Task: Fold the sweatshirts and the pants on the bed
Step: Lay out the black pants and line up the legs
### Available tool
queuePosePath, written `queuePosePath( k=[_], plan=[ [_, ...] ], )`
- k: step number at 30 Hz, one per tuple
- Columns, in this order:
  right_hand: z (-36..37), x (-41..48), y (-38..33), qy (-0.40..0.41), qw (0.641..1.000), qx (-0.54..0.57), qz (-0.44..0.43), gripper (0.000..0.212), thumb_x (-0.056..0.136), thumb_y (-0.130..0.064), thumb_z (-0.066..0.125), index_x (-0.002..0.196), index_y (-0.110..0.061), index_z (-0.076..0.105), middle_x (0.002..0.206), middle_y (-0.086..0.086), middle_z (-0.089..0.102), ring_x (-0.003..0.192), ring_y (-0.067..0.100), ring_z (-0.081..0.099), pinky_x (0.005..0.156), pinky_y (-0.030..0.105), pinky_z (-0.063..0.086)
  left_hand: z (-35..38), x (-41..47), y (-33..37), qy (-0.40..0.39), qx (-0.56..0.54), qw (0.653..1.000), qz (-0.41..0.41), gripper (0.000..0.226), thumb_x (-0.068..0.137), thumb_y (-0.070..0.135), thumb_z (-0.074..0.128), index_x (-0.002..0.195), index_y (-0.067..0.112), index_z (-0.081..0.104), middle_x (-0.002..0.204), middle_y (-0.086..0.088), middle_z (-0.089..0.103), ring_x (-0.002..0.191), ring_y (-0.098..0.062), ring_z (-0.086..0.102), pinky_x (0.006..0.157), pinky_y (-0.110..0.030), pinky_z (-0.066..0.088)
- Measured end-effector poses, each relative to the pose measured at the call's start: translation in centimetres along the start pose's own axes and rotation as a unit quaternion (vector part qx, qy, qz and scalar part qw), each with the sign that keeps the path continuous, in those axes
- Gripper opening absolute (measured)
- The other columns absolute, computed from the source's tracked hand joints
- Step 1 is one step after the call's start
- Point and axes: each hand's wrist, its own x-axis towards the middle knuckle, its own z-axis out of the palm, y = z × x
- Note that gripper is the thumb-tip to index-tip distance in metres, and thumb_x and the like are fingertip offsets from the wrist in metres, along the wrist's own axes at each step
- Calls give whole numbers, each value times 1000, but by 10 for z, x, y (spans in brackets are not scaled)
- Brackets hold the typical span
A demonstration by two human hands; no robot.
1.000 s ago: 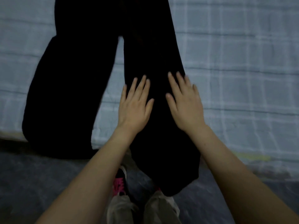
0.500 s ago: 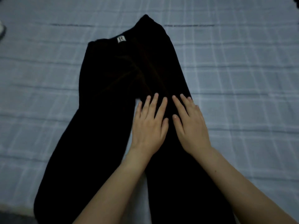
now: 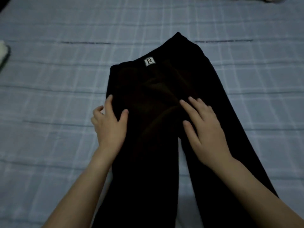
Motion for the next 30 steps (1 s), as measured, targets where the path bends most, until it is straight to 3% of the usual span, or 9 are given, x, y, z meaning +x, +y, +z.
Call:
queuePosePath(
  k=[3,6,10,14,17,19,22,26,30],
  plan=[
    [31,57,-29,-39,999,0,-36,51,102,-37,38,153,-30,34,159,-1,32,151,18,17,124,34,4,9,55,-15,-77,-65,994,-47,69,93,40,61,152,33,26,146,-19,37,133,-39,37,111,-40,27],
    [68,103,-36,-112,990,-73,-37,57,101,-50,36,155,-39,22,164,0,21,152,23,9,123,40,1,8,83,-28,-122,-167,978,11,66,88,27,70,147,32,40,143,-6,43,128,-20,49,108,-28,37],
    [103,122,-32,-213,956,-201,-16,66,95,-68,28,154,-49,3,167,3,2,152,32,-4,121,50,-4,-3,95,-47,-203,-320,926,0,62,88,9,69,144,28,47,139,3,55,126,-10,55,108,-33,44],
    [108,126,-46,-175,967,-186,-2,62,90,-74,8,150,-57,0,166,6,3,151,39,-3,116,61,-6,-34,138,-29,-174,-404,897,45,64,82,0,68,136,31,52,140,-2,57,126,-12,55,108,-31,44],
    [110,155,-57,-145,979,-143,-5,60,89,-76,4,146,-61,-3,166,7,6,150,43,0,115,63,-4,-59,192,-13,-174,-346,917,96,65,76,2,71,129,37,58,134,5,60,121,-8,58,96,-17,48],
    [113,169,-57,-203,962,-182,9,58,93,-72,10,148,-59,-1,167,4,1,150,42,-2,116,63,-2,-52,205,-20,-199,-216,950,102,66,83,-4,70,141,23,51,138,1,55,123,-9,53,91,-6,44],
    [113,170,-47,-260,935,-240,-17,56,98,-64,16,152,-53,5,167,0,-2,151,38,-1,119,60,3,-28,193,-46,-233,-154,958,66,71,87,6,71,149,21,40,147,-4,47,129,-11,47,107,-19,37],
    [68,173,-7,-104,974,-161,-119,53,100,-51,29,148,-33,41,155,7,39,138,36,38,113,52,32,-18,194,-61,-203,-238,947,70,69,85,27,75,146,36,43,143,11,50,127,-3,50,108,-25,39],
    [10,177,76,-55,972,-214,80,42,100,-53,34,142,-54,38,161,8,20,140,44,23,115,57,23,-5,195,-68,-167,-188,962,103,58,92,27,67,146,33,44,144,8,48,128,-3,46,102,-16,34]
  ],
)
